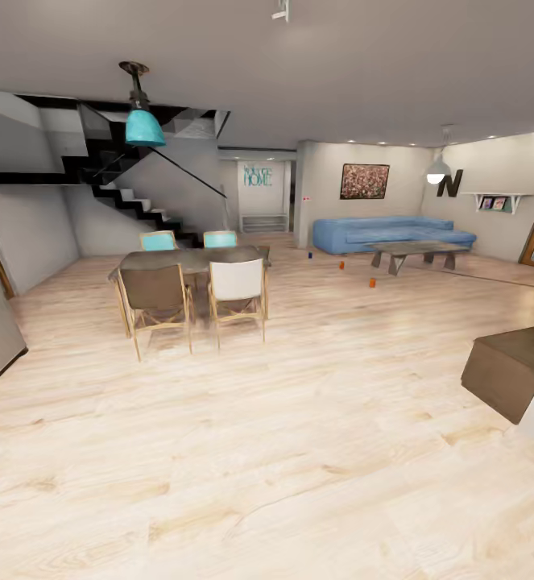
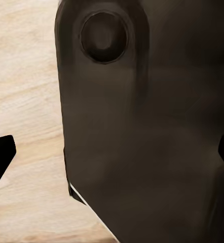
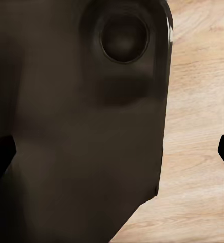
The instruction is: Put the three can of soda from the living room inside the tash can in the kitchen.
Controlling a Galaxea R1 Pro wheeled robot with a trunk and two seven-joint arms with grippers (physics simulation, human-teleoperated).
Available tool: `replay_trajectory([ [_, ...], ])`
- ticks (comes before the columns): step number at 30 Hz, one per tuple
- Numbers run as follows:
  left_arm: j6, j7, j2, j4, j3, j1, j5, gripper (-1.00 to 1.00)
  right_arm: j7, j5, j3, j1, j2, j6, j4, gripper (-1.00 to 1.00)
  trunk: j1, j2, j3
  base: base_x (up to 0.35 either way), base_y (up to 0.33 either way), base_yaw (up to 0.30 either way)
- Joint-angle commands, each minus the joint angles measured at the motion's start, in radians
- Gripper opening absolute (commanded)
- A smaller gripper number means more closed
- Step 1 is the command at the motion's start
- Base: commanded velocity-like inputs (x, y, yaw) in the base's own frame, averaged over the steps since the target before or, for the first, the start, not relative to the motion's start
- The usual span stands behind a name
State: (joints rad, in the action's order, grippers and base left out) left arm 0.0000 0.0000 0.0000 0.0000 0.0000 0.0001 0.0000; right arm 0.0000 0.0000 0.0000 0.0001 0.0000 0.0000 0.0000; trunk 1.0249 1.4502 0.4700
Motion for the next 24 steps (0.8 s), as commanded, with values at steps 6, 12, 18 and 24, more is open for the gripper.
replay_trajectory([
  [6, -0.001, -0.009, -0.004, -0.003, 0.010, 0.001, 0.002, 1.00, 0.022, 0.009, 0.008, -0.003, 0.006, -0.001, 0.000, 1.00, 0.000, 0.000, 0.000, 0.000, 0.000, 0.000],
  [12, -0.001, -0.009, -0.004, -0.003, 0.010, 0.001, 0.002, 1.00, 0.022, 0.009, 0.008, -0.003, 0.006, -0.001, 0.000, 1.00, 0.000, 0.000, 0.000, 0.000, 0.000, 0.000],
  [18, -0.001, -0.009, -0.004, -0.003, 0.010, 0.001, 0.002, 1.00, 0.022, 0.009, 0.008, -0.003, 0.006, -0.001, 0.000, 1.00, 0.000, 0.000, 0.000, 0.000, 0.000, 0.000],
  [24, -0.001, -0.009, -0.004, -0.003, 0.010, 0.001, 0.002, 1.00, 0.022, 0.009, 0.008, -0.003, 0.006, -0.001, 0.000, 1.00, 0.000, 0.000, 0.000, 0.000, 0.000, 0.000],
])
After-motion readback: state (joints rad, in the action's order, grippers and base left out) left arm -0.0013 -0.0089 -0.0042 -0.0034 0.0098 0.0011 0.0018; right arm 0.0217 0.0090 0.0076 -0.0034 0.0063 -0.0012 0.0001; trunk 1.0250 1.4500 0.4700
